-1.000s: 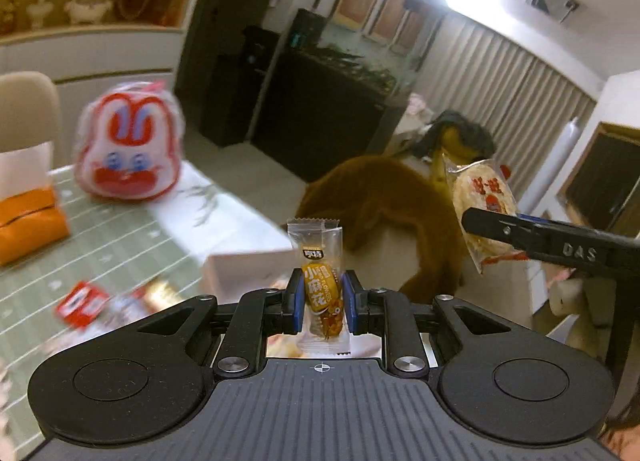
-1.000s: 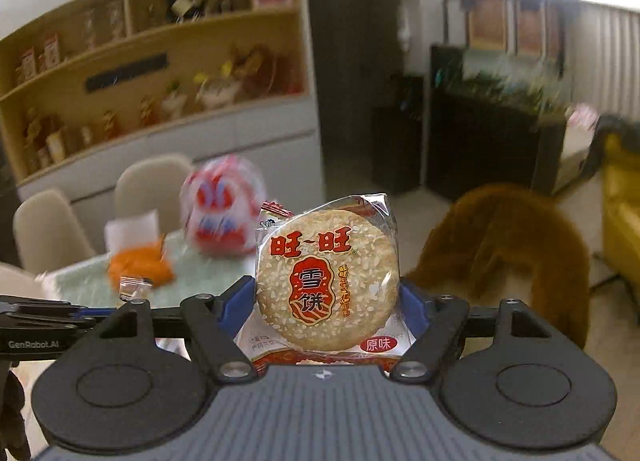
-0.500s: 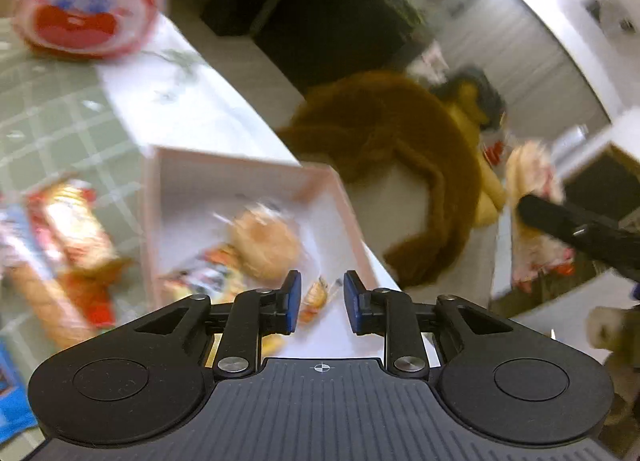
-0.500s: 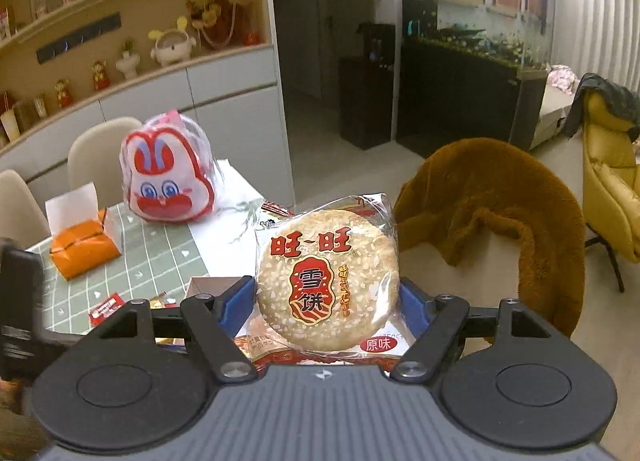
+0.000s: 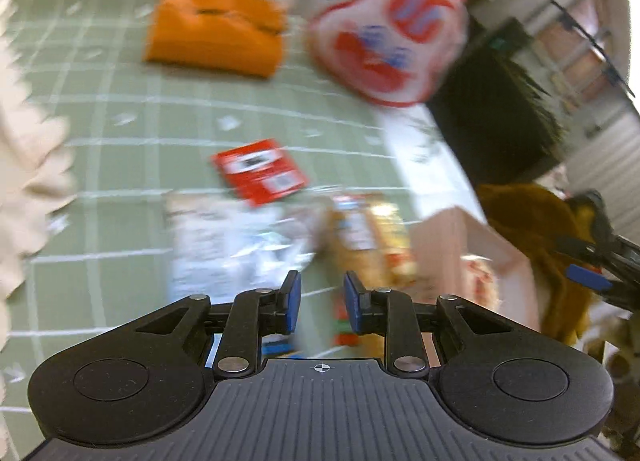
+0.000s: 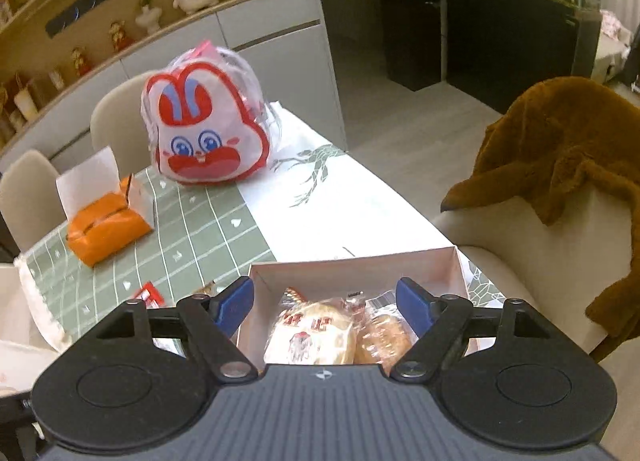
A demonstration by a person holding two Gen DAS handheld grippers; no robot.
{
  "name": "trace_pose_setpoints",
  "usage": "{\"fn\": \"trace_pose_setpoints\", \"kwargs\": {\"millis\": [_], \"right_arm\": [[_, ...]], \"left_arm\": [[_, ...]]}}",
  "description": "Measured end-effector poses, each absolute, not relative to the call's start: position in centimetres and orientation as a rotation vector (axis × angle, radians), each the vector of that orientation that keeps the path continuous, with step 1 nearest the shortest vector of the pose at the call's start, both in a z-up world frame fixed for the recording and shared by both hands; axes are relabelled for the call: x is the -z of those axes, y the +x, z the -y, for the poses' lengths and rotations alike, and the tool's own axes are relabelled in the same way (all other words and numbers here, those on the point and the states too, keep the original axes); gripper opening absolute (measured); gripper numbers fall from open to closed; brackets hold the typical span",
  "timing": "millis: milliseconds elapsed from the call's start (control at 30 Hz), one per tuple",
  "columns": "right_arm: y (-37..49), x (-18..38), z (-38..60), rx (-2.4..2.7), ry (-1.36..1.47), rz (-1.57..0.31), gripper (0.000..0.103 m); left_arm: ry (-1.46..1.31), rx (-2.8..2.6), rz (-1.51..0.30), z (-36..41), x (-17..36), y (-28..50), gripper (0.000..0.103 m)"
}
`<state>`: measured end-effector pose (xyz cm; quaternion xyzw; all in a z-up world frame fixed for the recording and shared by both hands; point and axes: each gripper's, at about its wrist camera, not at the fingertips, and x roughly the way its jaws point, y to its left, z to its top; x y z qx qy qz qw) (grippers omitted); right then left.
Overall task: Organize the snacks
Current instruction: 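Carry both snacks over the pink box and open both tools to release them, then grasp the small clear plastic packet with the left tool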
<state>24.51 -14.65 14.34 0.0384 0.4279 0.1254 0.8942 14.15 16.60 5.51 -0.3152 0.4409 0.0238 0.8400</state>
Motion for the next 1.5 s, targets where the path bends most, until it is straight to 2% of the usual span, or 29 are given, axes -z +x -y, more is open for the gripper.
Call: {"fn": "trace_pose_setpoints", "kwargs": {"millis": [167, 400, 500, 567, 700, 767, 867, 1167, 1300, 1333, 1367, 1400, 1433, 1500], "right_arm": [[23.7, -13.7, 11.8, -0.326, 0.008, -0.924, 0.079], [23.8, -10.2, 2.2, -0.421, -0.218, -0.952, 0.078], [24.9, -8.2, -1.5, -0.428, -0.313, -0.975, 0.070], [25.9, -7.3, -3.1, -0.432, -0.346, -0.991, 0.058], [27.3, -6.0, -5.0, -0.414, -0.420, -1.006, 0.049], [27.5, -5.7, -5.0, -0.425, -0.422, -1.027, 0.041], [27.3, -5.6, -4.2, -0.434, -0.341, -1.093, 0.038], [23.2, -5.3, -1.7, -0.579, -0.150, -1.239, 0.037], [22.2, -5.5, -0.7, -0.581, -0.113, -1.246, 0.037], [22.1, -5.7, -0.4, -0.573, -0.107, -1.239, 0.038], [22.1, -5.8, 0.1, -0.565, -0.099, -1.230, 0.042], [22.1, -6.0, 0.5, -0.553, -0.095, -1.220, 0.045], [22.2, -6.2, 1.0, -0.540, -0.091, -1.211, 0.052], [22.5, -6.3, 1.8, -0.518, -0.076, -1.199, 0.059]], "left_arm": [[-0.677, -0.052, -0.952, -17.4, -4.4, 13.0, 0.027], [-0.605, -0.007, -0.942, -16.4, -5.3, 10.9, 0.027], [-0.588, 0.069, -0.983, -15.5, -5.0, 10.1, 0.027], [-0.576, 0.105, -1.006, -15.1, -4.6, 9.6, 0.027], [-0.596, 0.113, -1.030, -15.3, -3.6, 8.8, 0.027], [-0.617, 0.096, -1.031, -15.8, -3.2, 8.7, 0.027], [-0.653, 0.082, -1.025, -16.5, -3.1, 8.6, 0.027], [-0.673, 0.086, -0.988, -15.3, -4.3, 10.0, 0.027], [-0.553, 0.061, -1.001, -13.4, -4.7, 11.7, 0.028], [-0.502, 0.039, -1.017, -12.8, -4.4, 12.3, 0.031], [-0.474, 0.029, -1.025, -12.4, -4.2, 12.6, 0.042], [-0.461, 0.026, -1.025, -12.2, -4.1, 12.8, 0.048], [-0.447, 0.021, -1.029, -12.0, -3.9, 12.9, 0.052], [-0.439, 0.024, -1.024, -11.8, -3.8, 13.0, 0.053]]}}
